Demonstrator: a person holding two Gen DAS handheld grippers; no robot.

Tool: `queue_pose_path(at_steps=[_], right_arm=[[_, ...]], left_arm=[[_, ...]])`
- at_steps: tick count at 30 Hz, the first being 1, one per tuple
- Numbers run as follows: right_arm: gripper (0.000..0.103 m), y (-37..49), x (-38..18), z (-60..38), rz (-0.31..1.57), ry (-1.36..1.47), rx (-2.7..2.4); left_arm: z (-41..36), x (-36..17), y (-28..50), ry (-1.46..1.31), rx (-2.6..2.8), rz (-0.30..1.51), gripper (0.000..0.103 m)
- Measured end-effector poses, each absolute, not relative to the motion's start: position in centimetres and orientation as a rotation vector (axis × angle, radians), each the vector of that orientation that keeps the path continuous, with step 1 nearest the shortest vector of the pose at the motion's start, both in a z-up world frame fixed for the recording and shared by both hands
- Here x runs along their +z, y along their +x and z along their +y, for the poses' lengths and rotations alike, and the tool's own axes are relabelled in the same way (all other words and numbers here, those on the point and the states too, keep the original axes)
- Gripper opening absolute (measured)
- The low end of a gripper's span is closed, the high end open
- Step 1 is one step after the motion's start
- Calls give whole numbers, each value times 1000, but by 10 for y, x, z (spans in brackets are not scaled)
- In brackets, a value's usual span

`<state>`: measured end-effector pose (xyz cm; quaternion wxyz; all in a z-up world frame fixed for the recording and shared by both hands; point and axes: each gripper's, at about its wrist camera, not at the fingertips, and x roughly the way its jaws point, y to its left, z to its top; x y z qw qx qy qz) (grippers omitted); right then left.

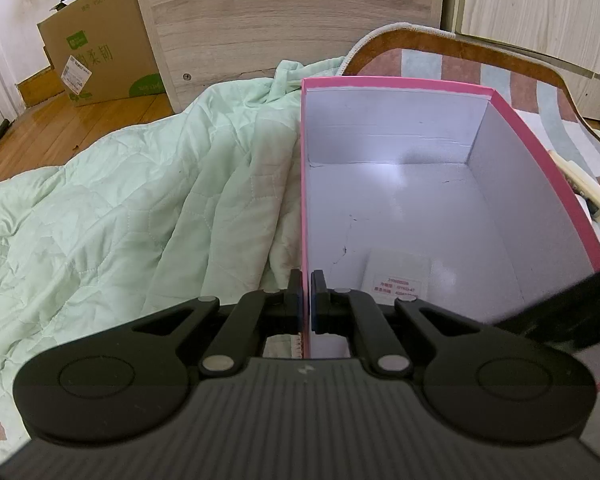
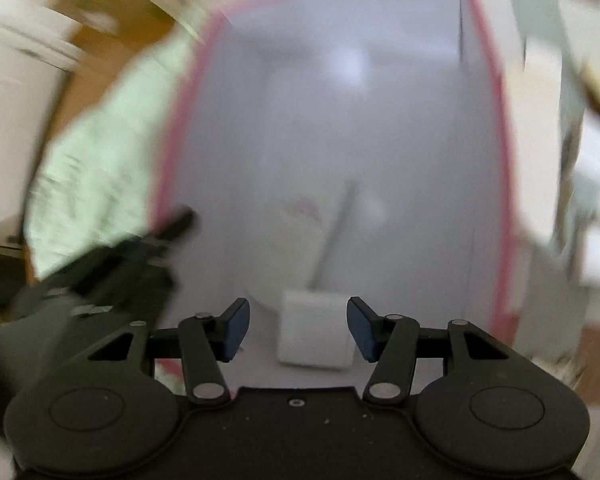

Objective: Organize rigid objects
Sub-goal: 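Carry the white square charger into the pink box and release it, then pick up the silver key with the right gripper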

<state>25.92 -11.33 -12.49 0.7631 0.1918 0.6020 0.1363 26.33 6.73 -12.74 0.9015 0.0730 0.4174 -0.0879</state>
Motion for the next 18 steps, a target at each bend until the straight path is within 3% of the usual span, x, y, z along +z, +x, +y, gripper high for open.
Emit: queue_pose_path(at_steps=[4, 7, 18], right_arm=[[62, 216, -76, -153, 1007, 281, 310], [64, 174, -78, -194, 829, 171, 241], [63, 132, -169, -227, 1061, -87, 214]], left_arm=[[68, -127, 264, 155, -182, 861, 3], [67, -126, 264, 161, -178, 860, 3], [53, -126, 258, 273, -148, 860, 5]])
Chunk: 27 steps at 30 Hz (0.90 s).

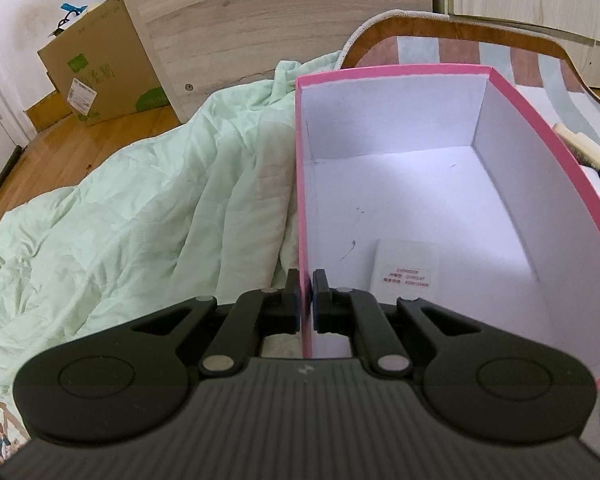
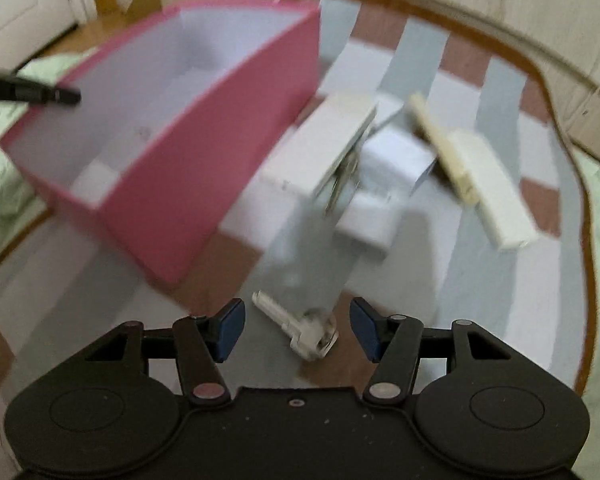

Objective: Organize rigid objects
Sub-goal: 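Pick up the silver key with the right gripper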

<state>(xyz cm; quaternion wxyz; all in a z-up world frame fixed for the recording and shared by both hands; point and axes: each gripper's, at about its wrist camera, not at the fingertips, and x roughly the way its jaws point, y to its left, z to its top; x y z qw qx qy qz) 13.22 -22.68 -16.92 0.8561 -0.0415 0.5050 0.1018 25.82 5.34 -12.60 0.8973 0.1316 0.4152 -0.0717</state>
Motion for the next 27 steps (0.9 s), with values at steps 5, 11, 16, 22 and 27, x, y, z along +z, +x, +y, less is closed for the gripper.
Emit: queue_pose_path(at_steps=[5, 11, 16, 22, 27], right_arm=[[71, 139, -196, -207, 1112, -241, 218], [37, 149, -194, -228, 1128, -57, 175], [10, 152, -175, -245, 1090, 97, 137], [10, 153, -144, -259, 991, 267, 93], [10, 149, -105, -249, 874, 324, 158]], left_arm=[[49, -127, 254, 312, -142, 860, 6], [52, -128, 252, 301, -152, 872, 6], [56, -129, 253, 277, -160, 892, 6], [57, -130, 254, 280, -163, 890, 5], [58, -129, 255, 264, -175, 901, 5]])
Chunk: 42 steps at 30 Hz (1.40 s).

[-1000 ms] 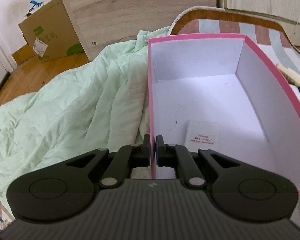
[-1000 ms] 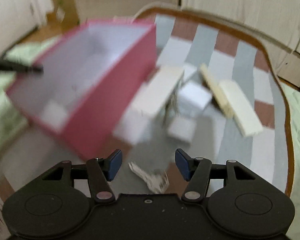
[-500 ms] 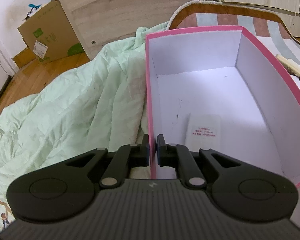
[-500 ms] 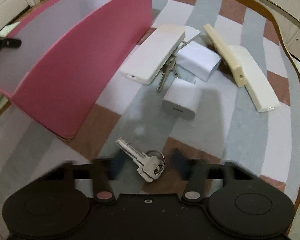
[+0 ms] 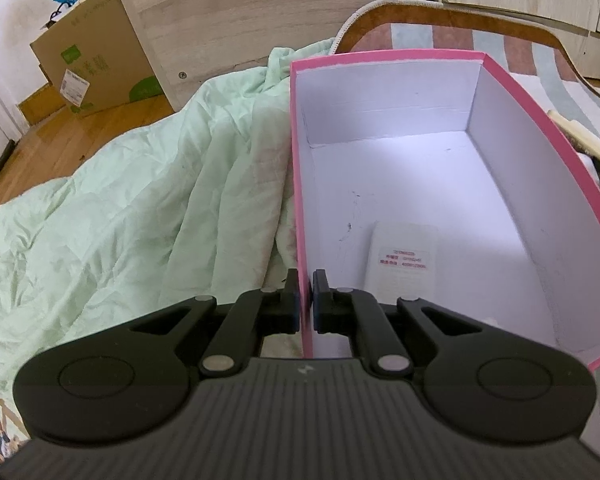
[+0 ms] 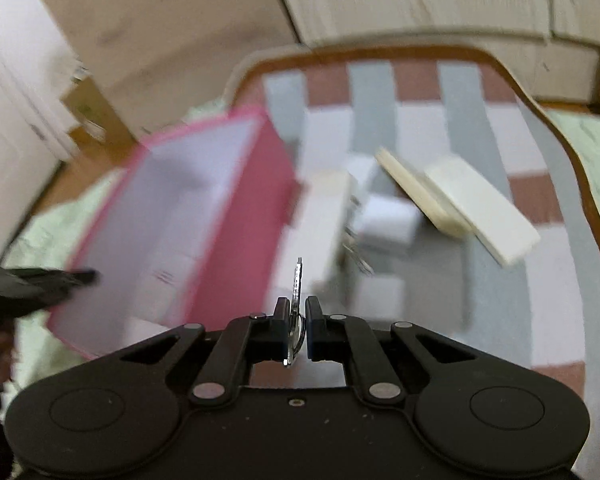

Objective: Organize rigid objects
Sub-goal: 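Pick up the silver key with the right gripper, then lower the silver key into the pink box and open the right gripper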

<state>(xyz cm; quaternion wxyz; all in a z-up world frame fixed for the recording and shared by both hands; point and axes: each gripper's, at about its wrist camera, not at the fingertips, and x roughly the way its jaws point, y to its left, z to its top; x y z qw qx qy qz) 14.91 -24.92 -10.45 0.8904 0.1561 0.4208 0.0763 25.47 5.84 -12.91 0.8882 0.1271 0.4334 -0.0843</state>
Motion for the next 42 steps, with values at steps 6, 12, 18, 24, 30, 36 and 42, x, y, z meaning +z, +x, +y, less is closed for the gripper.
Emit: queue_pose_path(at_steps=[6, 12, 18, 24, 30, 36, 42], right_arm=[[10, 156, -66, -206, 798, 345, 346], [10, 211, -73, -142, 955, 276, 411], [10, 263, -130, -111, 1234, 294, 326], [10, 286, -161, -98, 1329, 217, 282], [11, 301, -185, -99, 1423, 298, 210], [12, 302, -188, -107, 1416, 412, 240], [12, 300, -186, -111, 1391, 495, 289]], left_arm=[[65, -127, 257, 213, -193, 917, 4], [68, -127, 256, 200, -201, 913, 4], [72, -127, 257, 168, -213, 915, 3], [74, -126, 256, 158, -220, 913, 3], [77, -125, 258, 136, -223, 915, 3], [78, -125, 257, 124, -224, 916, 3], [77, -124, 256, 129, -224, 915, 3]])
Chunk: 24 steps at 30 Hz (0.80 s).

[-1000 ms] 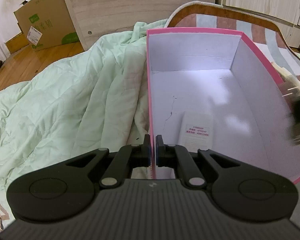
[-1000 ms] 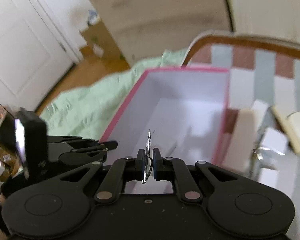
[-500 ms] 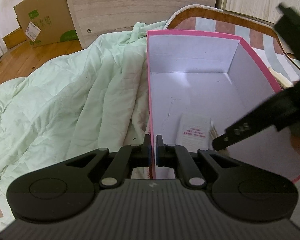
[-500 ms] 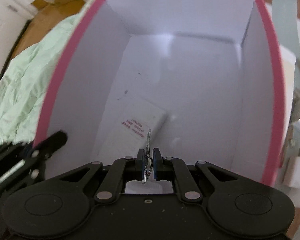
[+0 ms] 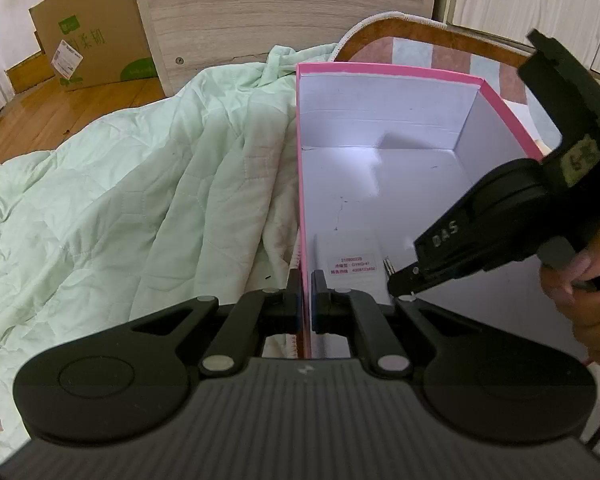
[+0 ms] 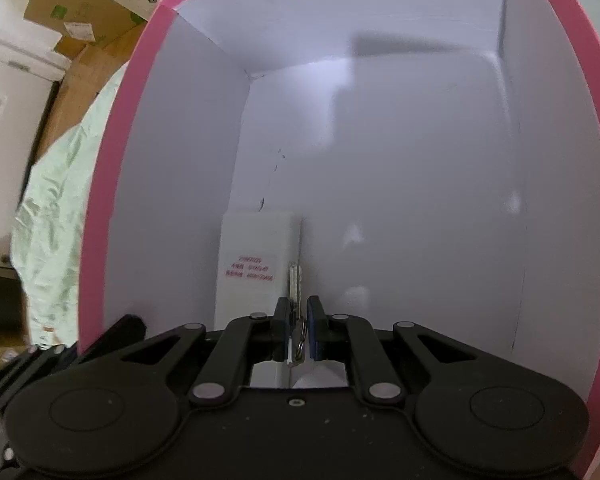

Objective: Organize rigid objects
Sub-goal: 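Lower the silver key into the pink box and open the right gripper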

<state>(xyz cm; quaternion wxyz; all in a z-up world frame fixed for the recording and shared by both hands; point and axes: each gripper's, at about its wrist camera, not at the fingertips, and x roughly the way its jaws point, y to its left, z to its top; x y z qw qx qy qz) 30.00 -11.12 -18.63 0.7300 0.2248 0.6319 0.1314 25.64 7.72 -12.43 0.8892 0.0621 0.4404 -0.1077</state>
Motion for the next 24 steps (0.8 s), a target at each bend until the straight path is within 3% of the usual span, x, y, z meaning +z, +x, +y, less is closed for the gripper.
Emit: queue_pose_path(at_steps=[3, 8, 14, 17, 19, 21, 24], right_arm=[[11, 295, -180, -119, 1380, 504, 307], [21, 284, -152, -122, 1327, 364, 307], [22, 246, -110, -132, 1126, 237, 333], [29, 219, -95, -154, 1011, 223, 322], [29, 204, -93, -172, 1021, 254, 333], [23, 188, -88, -191, 1000, 277, 338], [28, 172, -86, -205, 941, 271, 307]], left_arm=[[79, -124, 258, 120, -227, 915, 3], [78, -124, 257, 130, -227, 912, 3], [78, -123, 256, 130, -228, 912, 3], [77, -122, 256, 139, -227, 912, 3], [73, -122, 254, 176, -228, 910, 3], [70, -121, 253, 191, -224, 906, 3], [67, -121, 253, 215, -212, 904, 3]])
